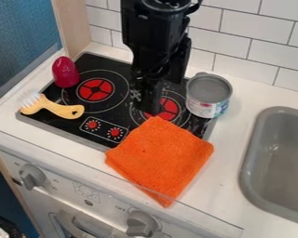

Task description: Moved the can to the left burner next to the red object.

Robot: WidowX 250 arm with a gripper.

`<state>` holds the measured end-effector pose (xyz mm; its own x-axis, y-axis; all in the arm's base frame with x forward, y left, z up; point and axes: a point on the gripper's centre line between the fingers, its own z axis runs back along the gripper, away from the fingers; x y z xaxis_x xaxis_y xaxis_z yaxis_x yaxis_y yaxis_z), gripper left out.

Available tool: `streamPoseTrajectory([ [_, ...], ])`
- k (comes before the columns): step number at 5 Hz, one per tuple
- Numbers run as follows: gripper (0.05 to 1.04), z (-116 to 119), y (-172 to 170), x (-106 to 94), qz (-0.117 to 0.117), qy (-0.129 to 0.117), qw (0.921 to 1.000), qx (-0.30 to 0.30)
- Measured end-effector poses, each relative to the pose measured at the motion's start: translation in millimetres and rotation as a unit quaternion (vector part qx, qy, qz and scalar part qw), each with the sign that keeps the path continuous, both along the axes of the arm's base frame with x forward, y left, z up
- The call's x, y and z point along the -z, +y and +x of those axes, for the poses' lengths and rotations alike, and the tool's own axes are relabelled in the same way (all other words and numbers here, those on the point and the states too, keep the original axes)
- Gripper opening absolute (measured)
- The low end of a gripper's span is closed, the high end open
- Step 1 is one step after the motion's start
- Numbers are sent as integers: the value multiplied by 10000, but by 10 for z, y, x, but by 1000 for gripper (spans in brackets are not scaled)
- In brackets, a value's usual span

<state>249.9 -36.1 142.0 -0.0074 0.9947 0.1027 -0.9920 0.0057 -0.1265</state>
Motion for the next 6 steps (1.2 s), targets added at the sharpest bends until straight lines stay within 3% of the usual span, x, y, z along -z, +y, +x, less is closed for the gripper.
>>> streamPoseTrajectory([
  [2,999,127,-193,38,67,160,9994,282],
  [3,999,290,-275,32,-22,54,9994,332],
  [6,999,840,-516,538,1,-49,9997,259],
])
